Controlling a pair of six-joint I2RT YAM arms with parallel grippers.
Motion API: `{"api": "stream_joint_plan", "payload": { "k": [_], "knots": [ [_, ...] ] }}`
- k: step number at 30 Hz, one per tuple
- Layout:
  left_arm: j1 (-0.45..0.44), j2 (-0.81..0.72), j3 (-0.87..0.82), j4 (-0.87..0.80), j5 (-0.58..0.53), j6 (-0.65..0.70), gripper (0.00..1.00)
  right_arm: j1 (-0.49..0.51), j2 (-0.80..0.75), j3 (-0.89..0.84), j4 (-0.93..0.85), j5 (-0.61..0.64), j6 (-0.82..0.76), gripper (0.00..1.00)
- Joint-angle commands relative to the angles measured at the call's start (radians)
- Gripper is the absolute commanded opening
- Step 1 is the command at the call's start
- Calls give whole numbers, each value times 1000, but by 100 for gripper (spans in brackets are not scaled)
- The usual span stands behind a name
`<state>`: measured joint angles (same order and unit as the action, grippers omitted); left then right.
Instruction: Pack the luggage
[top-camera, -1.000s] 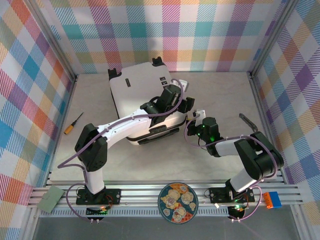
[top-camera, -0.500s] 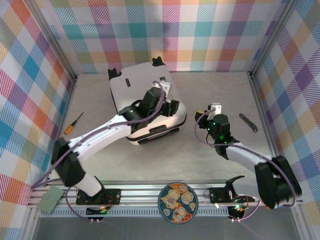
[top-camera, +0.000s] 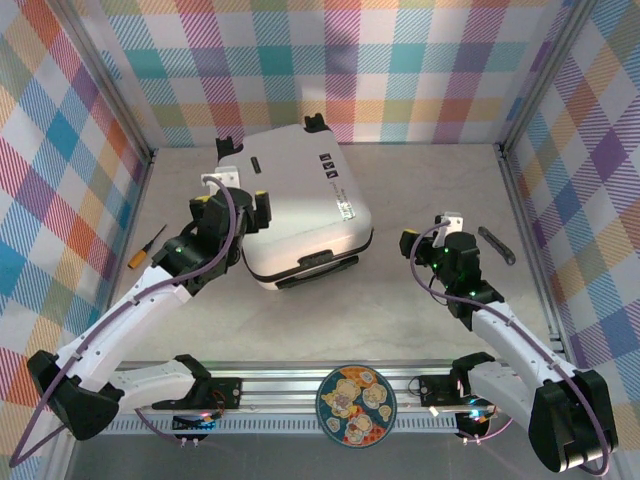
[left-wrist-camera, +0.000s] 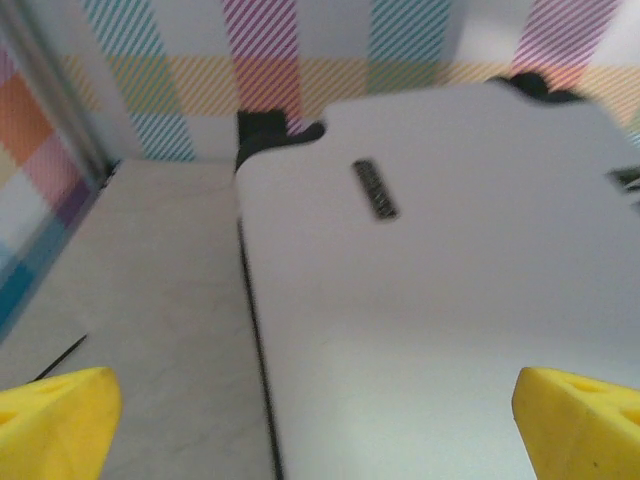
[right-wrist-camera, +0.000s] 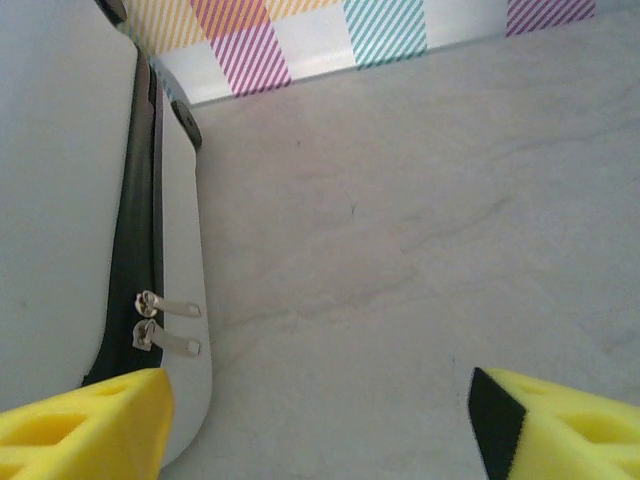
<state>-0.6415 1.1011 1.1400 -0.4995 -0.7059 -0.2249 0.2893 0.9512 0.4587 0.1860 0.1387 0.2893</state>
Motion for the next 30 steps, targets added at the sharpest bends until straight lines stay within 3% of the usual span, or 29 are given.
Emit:
{"api": "stream_joint_plan", "payload": {
  "k": [1,4,8,11,18,30],
  "knots": [
    [34,-52,-41,-57,-49,-37,100,-20,12,49,-52,-50,21,82],
    [109,-58,-64,-56,-49,-50,100,-44,28,57,-56,-93,38,86],
    [267,-6,-82,-15,190,-54,100,-58,31,66,-74,-107,39,89],
    [322,50,-81,28,370,-45,100,-67,19,66,-90,-111,38,90],
    [357,134,-80,119,568,-55,99,-76,-8,54,-105,-114,42,91],
    [364,358,19,253,727,-69,92,-100,-28,46,-121,-118,50,92]
  ]
}}
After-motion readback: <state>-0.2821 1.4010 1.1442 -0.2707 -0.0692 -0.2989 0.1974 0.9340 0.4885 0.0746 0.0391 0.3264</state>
